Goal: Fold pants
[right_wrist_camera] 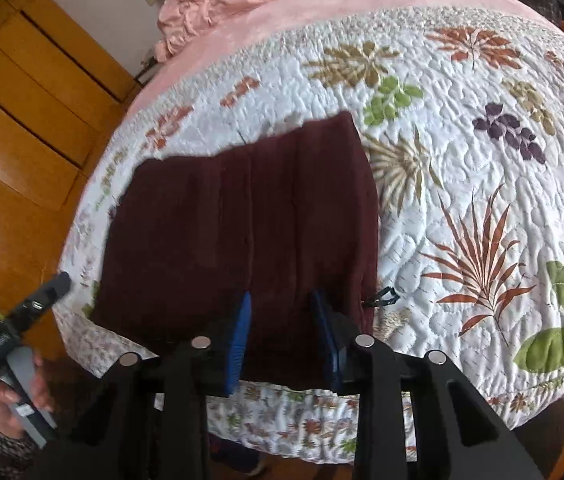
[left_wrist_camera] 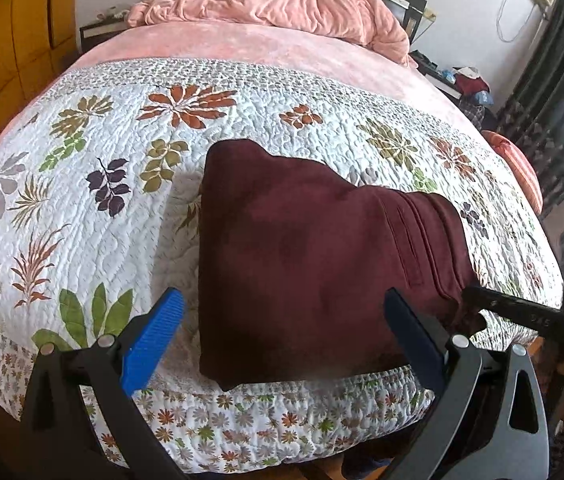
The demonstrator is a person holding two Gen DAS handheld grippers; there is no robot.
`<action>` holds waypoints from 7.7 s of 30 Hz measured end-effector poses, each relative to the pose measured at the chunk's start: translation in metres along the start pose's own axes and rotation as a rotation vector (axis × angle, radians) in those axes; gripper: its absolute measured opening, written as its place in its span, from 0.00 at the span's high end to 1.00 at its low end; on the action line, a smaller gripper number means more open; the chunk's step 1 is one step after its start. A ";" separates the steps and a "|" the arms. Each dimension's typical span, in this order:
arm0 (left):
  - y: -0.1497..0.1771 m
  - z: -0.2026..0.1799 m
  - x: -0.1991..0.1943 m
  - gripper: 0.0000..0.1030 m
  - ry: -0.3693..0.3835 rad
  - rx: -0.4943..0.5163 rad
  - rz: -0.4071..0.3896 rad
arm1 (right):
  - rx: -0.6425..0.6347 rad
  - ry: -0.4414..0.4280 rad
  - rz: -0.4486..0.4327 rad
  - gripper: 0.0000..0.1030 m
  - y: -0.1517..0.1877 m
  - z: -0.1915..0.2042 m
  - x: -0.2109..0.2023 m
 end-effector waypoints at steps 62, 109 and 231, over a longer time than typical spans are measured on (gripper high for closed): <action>0.026 0.107 0.100 0.54 0.456 -0.482 0.410 | 0.036 -0.033 -0.041 0.54 0.015 0.002 -0.007; -0.009 0.088 0.123 0.67 0.498 -0.406 0.370 | 0.242 -0.488 0.080 0.62 -0.030 -0.061 0.062; -0.042 -0.018 -0.084 0.07 -0.098 0.035 -0.114 | -0.123 0.009 -0.125 0.04 -0.038 0.092 -0.057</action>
Point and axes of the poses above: each gripper's, at about its wrist camera, not at the fingertips, and x roughly the way its jaws point, z to its left, y to its underside, the point moved 1 cm from there along x, roughly the way its jaws point, and after that the axes turned 4 degrees about -x, right-handed, at the moved point
